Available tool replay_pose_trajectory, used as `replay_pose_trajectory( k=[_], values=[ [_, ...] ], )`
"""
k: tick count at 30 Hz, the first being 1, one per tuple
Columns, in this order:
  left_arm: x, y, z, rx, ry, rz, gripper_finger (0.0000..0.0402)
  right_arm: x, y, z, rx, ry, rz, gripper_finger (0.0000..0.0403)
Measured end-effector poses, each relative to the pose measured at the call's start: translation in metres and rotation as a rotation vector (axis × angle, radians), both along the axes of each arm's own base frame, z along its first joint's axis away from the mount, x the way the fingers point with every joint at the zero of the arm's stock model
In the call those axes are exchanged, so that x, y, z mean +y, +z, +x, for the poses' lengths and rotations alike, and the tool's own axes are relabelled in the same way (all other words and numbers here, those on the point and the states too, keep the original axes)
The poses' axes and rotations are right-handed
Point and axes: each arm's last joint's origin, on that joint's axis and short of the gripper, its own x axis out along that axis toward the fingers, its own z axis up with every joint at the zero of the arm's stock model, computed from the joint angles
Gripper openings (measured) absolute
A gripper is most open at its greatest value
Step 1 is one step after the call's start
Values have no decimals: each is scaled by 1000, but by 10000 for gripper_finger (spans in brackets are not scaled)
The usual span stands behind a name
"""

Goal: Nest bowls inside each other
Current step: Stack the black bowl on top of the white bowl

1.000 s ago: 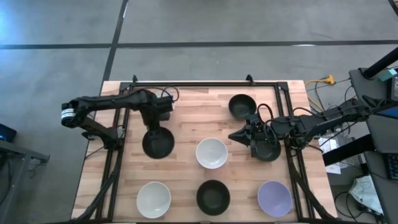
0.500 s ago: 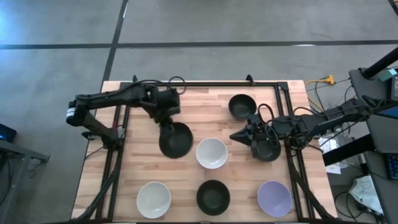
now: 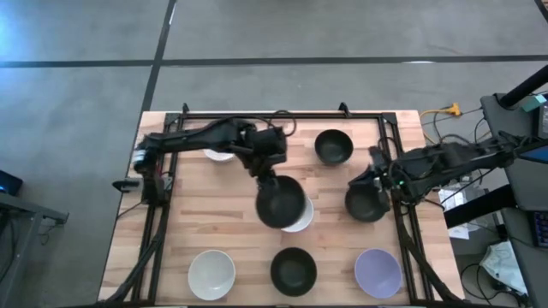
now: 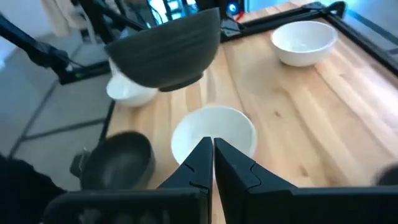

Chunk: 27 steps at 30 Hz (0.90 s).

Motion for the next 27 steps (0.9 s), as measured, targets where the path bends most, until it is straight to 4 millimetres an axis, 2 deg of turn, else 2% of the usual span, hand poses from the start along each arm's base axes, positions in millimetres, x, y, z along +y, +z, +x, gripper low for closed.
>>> replay_pose_trajectory(
  k=[5,12,18,27],
  values=[
    [0,-9,28,44,26,-72,8,-6,22,-18,44,-1,-56,9],
    [6,-43,51,206,81,-99,2,-10,33,-30,67,6,-101,9],
    [9,-62,61,265,92,-101,1,-10,33,-30,72,25,-135,9],
    [12,-92,77,329,108,-65,1,-8,15,-26,131,27,-131,9]
  ],
)
